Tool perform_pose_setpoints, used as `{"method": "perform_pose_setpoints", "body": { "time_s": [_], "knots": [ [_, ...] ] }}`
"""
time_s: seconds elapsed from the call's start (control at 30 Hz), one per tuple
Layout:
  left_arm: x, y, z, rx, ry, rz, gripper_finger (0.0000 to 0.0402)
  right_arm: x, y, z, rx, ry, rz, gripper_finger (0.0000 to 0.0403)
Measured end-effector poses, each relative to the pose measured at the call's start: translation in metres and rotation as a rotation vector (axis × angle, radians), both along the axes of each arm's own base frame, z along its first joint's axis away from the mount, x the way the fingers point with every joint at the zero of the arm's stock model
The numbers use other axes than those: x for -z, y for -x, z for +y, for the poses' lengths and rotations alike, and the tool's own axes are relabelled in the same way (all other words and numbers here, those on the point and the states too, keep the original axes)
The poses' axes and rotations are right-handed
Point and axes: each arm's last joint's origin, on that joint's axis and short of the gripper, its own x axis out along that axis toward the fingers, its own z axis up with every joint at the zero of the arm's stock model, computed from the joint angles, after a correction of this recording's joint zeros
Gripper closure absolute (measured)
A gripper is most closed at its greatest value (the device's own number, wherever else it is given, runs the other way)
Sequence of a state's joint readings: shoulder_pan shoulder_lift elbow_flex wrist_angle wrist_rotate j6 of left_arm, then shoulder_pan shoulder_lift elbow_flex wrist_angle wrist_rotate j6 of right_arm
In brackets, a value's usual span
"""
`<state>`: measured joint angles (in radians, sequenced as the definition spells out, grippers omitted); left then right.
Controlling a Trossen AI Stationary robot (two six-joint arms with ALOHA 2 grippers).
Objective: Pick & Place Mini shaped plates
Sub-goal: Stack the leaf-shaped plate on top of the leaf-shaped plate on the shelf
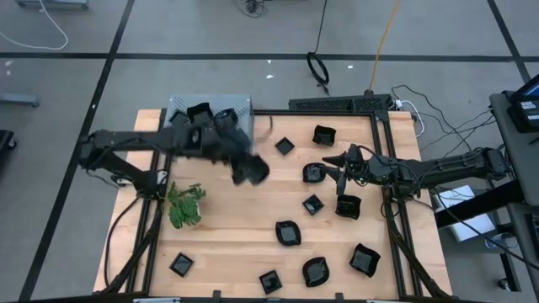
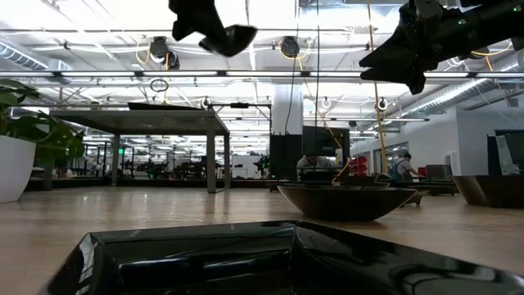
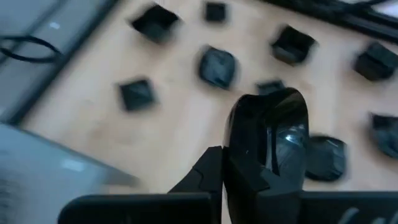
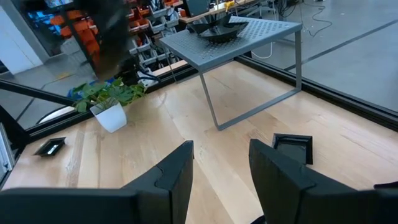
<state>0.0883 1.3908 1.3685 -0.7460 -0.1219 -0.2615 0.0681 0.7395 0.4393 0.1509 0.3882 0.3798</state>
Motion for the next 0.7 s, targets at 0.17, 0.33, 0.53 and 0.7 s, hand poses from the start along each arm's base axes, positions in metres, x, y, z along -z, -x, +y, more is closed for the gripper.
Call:
{"method": "perform_pose_setpoints", "body": {
  "time_s": [0.17,0.33,0.53,0.7],
  "knots": [
    [-0.004,0.021,0.057,-0.064,-0.044,0.035,0.0387,0.000,0.000,0.000,-0.001,0.000,0.000,0.0259],
    [-0.004,0.048,0.107,-0.087,-0.111,0.086,0.0379,0.000,0.000,0.000,0.000,0.000,-0.001,0.0259],
    [-0.003,0.082,0.152,-0.091,-0.128,0.101,0.0394,0.000,0.000,0.000,0.000,0.000,-0.001,0.0259],
    [0.000,0.102,0.169,-0.047,-0.176,0.158,0.0386,0.000,0.000,0.000,0.000,0.000,-0.001,0.0259]
  ]
}}
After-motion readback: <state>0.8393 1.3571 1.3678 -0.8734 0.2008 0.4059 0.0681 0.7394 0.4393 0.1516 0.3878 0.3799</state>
